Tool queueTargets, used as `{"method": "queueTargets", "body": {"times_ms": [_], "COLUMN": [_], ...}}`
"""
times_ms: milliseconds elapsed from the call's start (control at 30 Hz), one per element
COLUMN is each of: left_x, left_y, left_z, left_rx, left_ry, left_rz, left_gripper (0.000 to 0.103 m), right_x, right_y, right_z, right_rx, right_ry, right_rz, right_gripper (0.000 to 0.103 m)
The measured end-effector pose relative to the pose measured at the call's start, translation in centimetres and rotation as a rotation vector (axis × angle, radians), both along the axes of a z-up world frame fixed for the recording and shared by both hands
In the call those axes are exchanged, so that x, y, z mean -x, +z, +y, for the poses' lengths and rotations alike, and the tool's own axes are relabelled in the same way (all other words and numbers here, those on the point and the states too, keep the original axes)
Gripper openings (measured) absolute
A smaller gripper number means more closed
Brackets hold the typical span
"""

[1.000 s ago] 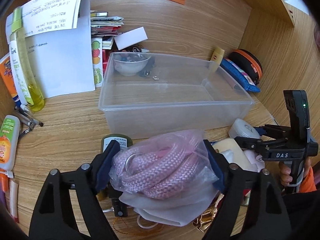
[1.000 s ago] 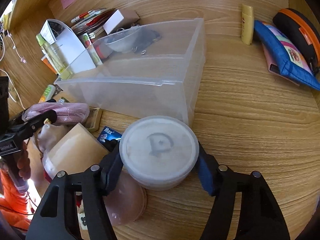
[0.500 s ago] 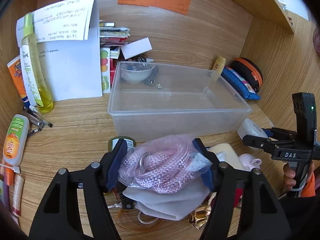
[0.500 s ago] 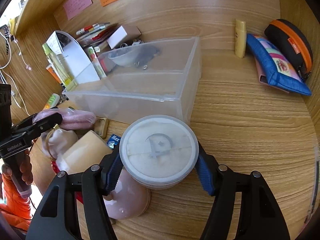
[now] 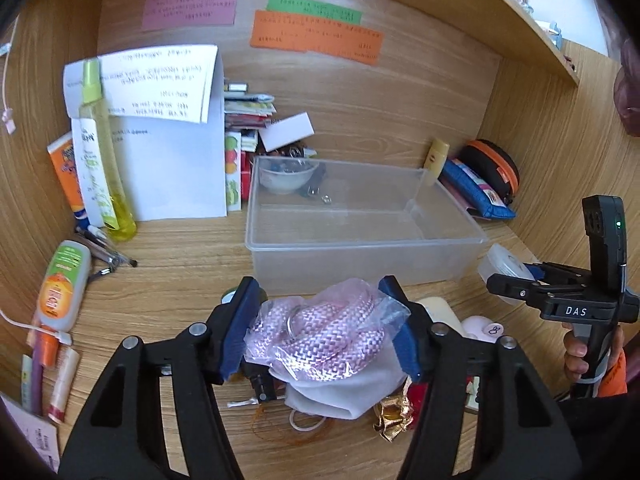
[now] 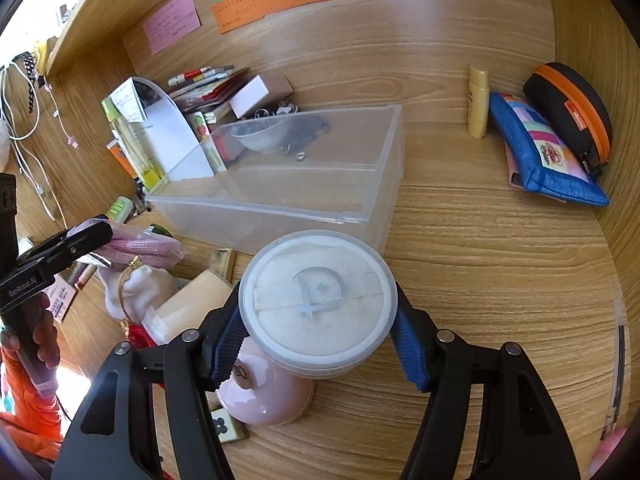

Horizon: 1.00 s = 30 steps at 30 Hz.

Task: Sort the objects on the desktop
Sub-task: 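Lift the bagged pink rope with the left gripper while the right gripper lifts the white container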

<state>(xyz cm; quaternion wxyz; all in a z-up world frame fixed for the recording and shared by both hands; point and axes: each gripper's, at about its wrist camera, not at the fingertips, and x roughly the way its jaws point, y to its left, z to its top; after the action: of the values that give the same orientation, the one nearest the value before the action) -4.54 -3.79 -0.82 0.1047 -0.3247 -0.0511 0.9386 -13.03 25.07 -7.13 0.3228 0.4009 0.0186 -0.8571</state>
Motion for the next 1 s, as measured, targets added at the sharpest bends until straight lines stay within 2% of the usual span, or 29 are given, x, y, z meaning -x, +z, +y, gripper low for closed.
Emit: {"method": "queueTargets", "body": {"times_ms": [267, 367, 467, 600, 667, 900, 1000], "left_x": [-2.3, -2.2, -1.5, 0.0, 0.9, 4.4, 5.4], "left_y": [-0.2, -1.2, -1.6, -1.7, -1.9, -4.1, -4.9], "left_z": [-0.7, -1.0, -1.9, -3.4, -3.6, -1.8, -1.3], "left_rx": [-0.024, 0.018, -0.005, -0.008, -0.009, 0.057, 0.08], "left_ry": [-0.012, 0.021, 0.037, 0.057, 0.035, -0.178, -0.214], "left_rz": [-0.018, -0.053, -0.089, -0.096, -0.114, -0.249, -0.296], "left_gripper": [0.061, 0.061, 0.062, 0.072, 0.073, 0.074, 0.077], "right_x": [-0.9, -1.1, -1.0, -1.0, -1.0, -0.4, -0.4], "right_y": [0.5, 0.4, 0.2, 0.0, 0.0, -0.4, -0.5], "right_z": [-0.5, -0.9, -1.2, -1.4, -1.3, -1.2, -1.4], "right_rx": [0.001, -0.004, -0.002, -0.003, -0.008, -0.016, -0.025], "right_ry": [0.025, 0.037, 0.043, 0.044, 0.044, 0.034, 0.033], "right_rz": [0.017, 0.017, 0.005, -0.002, -0.002, -0.026, -0.029], "right_gripper": [0.062, 0.062, 0.062, 0.062, 0.062, 0.062, 0.062]}}
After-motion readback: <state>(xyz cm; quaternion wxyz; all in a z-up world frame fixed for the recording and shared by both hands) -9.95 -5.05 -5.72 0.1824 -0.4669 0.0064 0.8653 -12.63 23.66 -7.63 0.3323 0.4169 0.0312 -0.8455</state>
